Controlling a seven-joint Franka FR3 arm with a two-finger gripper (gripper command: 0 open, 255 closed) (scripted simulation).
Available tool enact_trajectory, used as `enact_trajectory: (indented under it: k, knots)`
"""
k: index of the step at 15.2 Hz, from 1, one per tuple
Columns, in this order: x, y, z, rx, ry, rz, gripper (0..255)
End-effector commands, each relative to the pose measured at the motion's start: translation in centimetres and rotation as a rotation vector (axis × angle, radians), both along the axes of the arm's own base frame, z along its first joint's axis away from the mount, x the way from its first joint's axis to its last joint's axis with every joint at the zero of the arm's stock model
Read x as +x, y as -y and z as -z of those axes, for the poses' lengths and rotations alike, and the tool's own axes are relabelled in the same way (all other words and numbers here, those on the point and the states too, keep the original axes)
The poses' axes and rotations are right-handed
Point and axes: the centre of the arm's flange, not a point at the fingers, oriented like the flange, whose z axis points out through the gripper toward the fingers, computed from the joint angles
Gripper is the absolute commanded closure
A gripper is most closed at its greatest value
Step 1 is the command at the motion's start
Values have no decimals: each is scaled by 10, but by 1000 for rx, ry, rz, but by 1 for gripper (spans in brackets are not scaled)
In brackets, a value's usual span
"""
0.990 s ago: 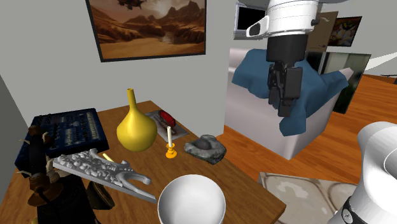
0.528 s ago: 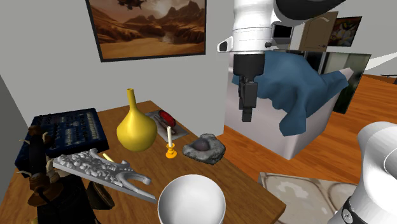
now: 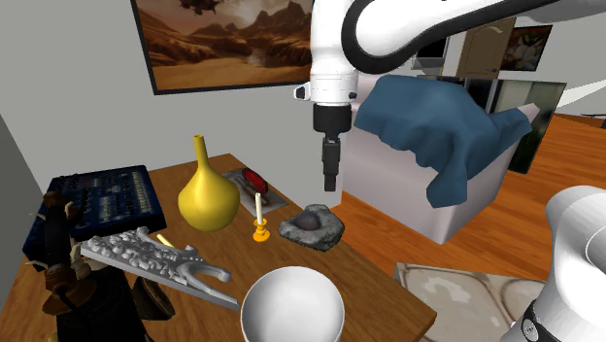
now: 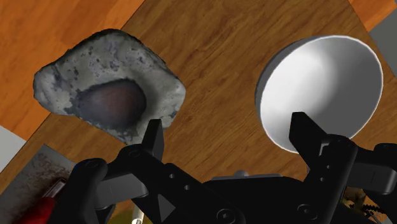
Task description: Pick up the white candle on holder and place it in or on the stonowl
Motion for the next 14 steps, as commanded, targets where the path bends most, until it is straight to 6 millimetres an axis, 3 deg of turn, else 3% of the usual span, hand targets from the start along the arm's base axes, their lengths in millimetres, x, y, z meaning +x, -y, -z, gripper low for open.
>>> enact_trajectory:
  k: [1, 14]
  knots:
    - [21, 9, 10, -6, 7, -12, 0]
    - [160, 71, 74, -40, 47, -83, 0]
